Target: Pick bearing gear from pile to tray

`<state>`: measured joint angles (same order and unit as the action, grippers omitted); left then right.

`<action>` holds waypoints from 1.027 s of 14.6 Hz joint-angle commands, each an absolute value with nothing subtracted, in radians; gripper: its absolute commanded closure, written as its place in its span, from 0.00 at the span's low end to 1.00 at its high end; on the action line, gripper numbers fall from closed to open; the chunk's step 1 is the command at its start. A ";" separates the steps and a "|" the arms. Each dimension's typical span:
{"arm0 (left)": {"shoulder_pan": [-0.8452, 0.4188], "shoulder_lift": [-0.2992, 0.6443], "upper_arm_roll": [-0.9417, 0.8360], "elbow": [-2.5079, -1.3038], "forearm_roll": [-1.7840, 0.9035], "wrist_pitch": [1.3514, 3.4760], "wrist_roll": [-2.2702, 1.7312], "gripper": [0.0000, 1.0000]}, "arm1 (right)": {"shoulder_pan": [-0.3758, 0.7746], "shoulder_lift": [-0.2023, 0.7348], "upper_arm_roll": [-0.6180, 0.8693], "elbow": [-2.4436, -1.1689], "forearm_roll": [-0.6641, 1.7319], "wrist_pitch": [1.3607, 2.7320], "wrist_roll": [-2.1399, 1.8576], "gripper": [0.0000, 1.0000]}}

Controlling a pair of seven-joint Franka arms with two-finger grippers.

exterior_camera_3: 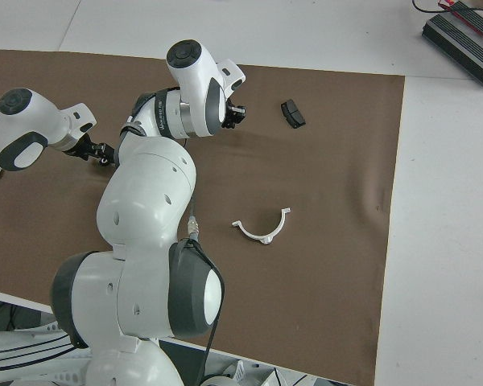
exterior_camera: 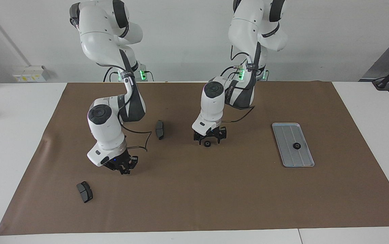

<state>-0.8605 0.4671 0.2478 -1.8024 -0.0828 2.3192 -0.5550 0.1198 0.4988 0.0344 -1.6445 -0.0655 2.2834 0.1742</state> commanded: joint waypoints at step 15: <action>-0.888 0.459 0.272 -1.793 -0.030 2.268 -0.560 1.00 | 0.362 0.368 0.051 -1.721 -0.064 2.194 0.597 1.00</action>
